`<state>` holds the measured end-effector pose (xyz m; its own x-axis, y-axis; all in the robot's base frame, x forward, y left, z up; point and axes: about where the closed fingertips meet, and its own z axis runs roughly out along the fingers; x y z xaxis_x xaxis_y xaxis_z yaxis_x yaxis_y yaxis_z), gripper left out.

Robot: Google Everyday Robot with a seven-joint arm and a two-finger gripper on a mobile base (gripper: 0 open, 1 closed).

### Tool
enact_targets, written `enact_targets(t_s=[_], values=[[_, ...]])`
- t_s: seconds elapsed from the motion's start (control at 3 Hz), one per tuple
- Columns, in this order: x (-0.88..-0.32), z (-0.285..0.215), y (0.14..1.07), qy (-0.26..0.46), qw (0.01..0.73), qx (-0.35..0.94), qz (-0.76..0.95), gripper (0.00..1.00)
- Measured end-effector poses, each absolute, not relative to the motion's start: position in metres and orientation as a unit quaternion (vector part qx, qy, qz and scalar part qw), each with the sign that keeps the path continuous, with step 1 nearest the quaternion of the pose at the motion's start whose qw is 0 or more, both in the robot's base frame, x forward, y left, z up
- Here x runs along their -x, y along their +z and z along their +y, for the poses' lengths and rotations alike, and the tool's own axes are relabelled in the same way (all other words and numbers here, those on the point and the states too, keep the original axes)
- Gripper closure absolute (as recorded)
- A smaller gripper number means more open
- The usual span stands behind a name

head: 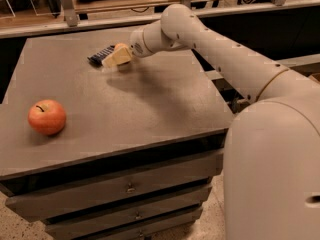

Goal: Move orange near rxbar blueberry

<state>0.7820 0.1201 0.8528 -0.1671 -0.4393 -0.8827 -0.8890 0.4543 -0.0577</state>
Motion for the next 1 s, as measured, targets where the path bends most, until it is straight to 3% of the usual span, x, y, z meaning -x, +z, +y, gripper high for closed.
enact_targets(t_s=[1.0], values=[[-0.704,0.019,0.881,0.242,0.487,0.47,0.696,0.0]])
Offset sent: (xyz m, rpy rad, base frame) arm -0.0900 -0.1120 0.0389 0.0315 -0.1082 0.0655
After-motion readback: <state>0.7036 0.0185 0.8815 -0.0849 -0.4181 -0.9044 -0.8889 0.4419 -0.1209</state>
